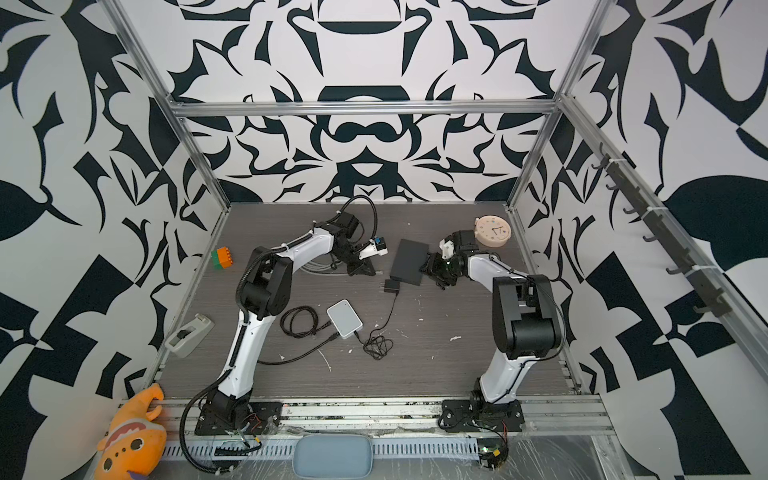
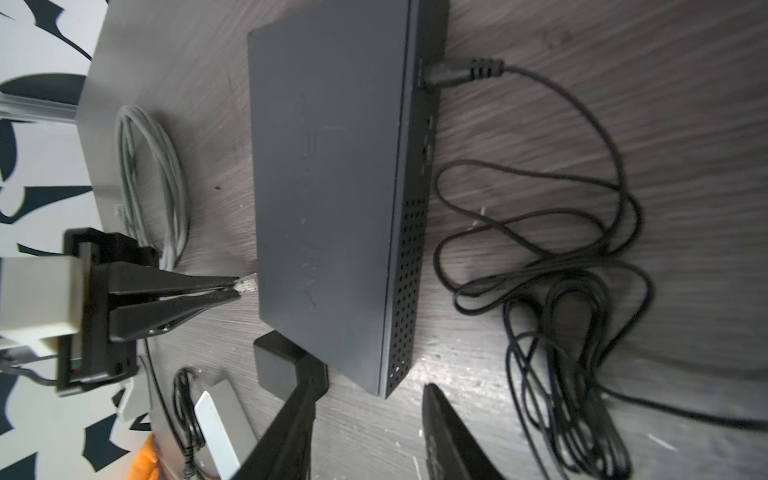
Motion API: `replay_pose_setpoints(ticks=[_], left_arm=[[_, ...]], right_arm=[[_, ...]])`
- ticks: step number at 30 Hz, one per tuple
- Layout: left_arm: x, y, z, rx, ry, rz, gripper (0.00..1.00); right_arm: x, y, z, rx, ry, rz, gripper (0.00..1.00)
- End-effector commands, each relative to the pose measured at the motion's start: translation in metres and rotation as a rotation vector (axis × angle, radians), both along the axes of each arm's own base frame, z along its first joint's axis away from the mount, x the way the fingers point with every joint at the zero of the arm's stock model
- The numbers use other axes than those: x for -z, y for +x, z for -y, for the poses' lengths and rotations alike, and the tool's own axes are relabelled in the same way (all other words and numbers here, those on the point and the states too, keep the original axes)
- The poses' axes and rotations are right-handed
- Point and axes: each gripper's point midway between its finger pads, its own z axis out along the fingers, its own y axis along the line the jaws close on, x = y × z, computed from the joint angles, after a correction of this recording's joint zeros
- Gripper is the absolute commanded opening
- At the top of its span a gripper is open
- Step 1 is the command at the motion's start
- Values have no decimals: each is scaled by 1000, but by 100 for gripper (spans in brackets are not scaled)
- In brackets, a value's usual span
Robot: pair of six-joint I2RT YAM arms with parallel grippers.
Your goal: Insert the plug into the switch port
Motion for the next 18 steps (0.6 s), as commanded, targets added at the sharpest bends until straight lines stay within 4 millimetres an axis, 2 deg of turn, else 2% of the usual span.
replay_pose_setpoints(ticks=[1, 5, 13, 18], left_arm=[[13, -16, -4, 52, 74, -57, 0], [19, -17, 2, 74, 106, -49, 0], [0, -17, 24, 98, 24, -46, 0], [-9, -31, 42, 148, -4, -41, 0]], right_arm=[[-13, 14, -2, -47, -27, 87, 50], [-8, 21, -1, -53, -38, 99, 51], [-9, 42, -5, -64, -24, 135, 52], [-11, 50, -6, -84, -37, 141, 52]])
